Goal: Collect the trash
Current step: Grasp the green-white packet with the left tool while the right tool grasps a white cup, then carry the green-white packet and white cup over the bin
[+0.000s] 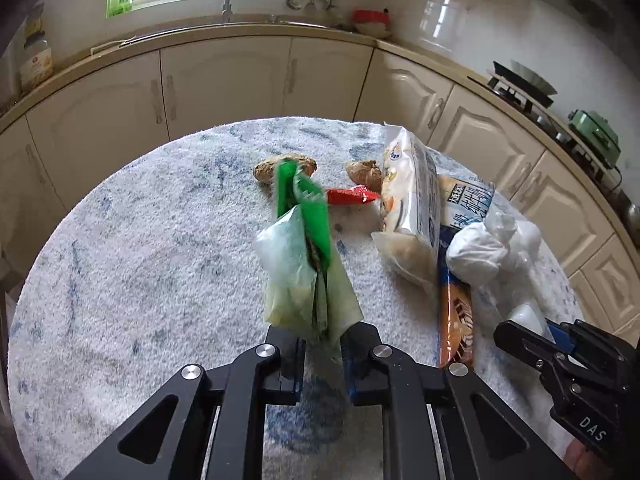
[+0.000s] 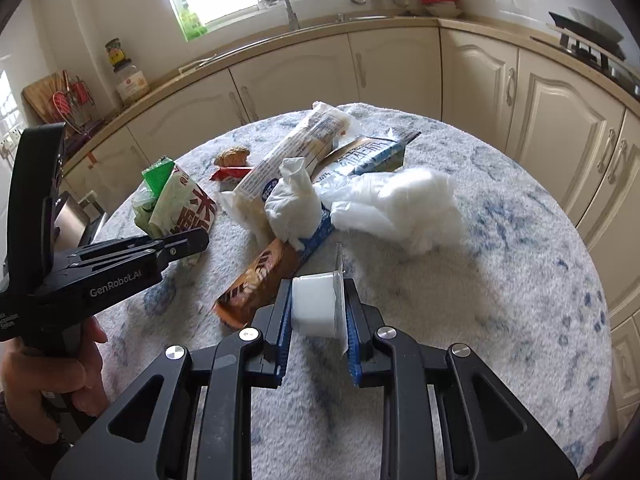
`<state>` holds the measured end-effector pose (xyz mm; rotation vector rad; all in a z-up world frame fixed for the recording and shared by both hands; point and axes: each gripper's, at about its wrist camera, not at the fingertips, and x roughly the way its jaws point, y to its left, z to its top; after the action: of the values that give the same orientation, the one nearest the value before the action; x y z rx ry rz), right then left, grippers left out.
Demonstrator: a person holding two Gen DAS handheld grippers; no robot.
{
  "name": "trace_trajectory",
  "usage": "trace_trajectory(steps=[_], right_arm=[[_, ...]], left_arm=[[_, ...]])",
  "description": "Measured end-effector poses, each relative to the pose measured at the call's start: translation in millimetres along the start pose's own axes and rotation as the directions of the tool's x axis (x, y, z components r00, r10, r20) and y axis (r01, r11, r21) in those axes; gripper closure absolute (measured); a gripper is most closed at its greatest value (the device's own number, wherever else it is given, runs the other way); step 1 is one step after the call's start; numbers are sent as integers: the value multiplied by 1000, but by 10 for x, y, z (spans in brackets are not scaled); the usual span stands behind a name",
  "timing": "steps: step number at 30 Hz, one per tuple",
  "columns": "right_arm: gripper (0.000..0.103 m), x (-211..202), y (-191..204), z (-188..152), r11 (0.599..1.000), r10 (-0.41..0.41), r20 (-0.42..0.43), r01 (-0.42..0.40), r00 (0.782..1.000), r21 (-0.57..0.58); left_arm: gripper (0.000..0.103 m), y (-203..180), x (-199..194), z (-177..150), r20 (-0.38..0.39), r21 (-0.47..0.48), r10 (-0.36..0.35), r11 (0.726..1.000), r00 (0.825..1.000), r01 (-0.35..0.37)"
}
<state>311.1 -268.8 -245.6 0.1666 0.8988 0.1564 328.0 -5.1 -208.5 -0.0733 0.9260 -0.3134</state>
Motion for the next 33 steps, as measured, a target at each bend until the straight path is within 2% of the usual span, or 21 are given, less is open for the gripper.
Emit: trace_trajectory(steps=[9,12,17,25,33], right_arm=[[80,-201,53,-186,1000,10,12,-10,1000,0],[80,-324,69,-233,1000,8,27,-8,1000,-3],[80,-613,50,-314,1000,-2,71,1,997,6],[80,-1199,-155,-330,998,-41,172,35,984,43],[80,-1823,-663,-443,988,-125,257,97,958,122]], left_arm=[[98,77,-349,-271,26,-11,-55,998,998,55],[99,29,-667,-483,67,-7,-66,998,996,66],[99,-148,-975,-639,122,31,-90,996,988,87],[99,-653,-1367,-764,191,136,-157,982,969,132],[99,-1355,-1627,-780,228,250,-264,946,937,206]])
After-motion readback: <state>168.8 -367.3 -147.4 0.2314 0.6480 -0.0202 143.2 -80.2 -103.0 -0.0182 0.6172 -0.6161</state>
